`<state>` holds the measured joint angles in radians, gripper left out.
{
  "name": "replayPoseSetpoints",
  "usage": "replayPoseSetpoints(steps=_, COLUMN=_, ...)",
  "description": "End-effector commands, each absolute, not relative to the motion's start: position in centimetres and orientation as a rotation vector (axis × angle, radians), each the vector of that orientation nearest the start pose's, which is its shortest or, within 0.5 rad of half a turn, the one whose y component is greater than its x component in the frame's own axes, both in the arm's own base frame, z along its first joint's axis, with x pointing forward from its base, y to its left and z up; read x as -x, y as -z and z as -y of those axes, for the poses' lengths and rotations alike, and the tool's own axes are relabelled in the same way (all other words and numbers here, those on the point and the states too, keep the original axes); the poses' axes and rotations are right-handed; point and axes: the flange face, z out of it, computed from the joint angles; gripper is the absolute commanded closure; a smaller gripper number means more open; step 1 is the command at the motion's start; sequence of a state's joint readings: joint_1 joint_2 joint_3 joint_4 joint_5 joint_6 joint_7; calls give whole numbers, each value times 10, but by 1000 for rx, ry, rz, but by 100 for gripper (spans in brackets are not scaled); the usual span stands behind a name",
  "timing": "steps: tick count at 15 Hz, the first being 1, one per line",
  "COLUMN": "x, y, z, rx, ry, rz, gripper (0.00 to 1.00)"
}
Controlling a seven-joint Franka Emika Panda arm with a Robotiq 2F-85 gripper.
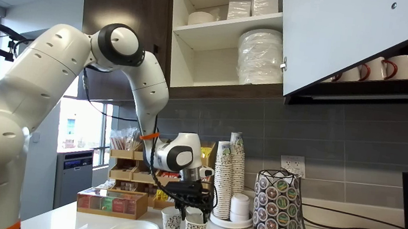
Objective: Put the cups together, the place them on the plate
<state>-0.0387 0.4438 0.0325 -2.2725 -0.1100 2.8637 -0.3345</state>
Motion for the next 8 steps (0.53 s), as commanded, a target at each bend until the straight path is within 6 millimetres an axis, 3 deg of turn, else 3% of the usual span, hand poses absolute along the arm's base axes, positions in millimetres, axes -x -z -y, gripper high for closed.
replayPoseSetpoints(steps=1, x=-549, y=-179, z=-11, rx=3108, ry=237, rz=714, gripper=0)
replayPoseSetpoints(steps=3, x=-549, y=-180, z=-13, rx=3105, ry=226, rz=724, gripper=0)
replayPoseSetpoints(steps=4, x=-549, y=-179, z=-13, rx=3105, ry=216, rz=720, gripper=25)
replayPoseSetpoints(steps=5, x=-549, y=-178, z=-13, rx=3104, ry=212, rz=716, gripper=27)
replayPoseSetpoints(steps=8, x=-546, y=-176, z=-13, rx=3105, ry=187, rz=715, gripper=51)
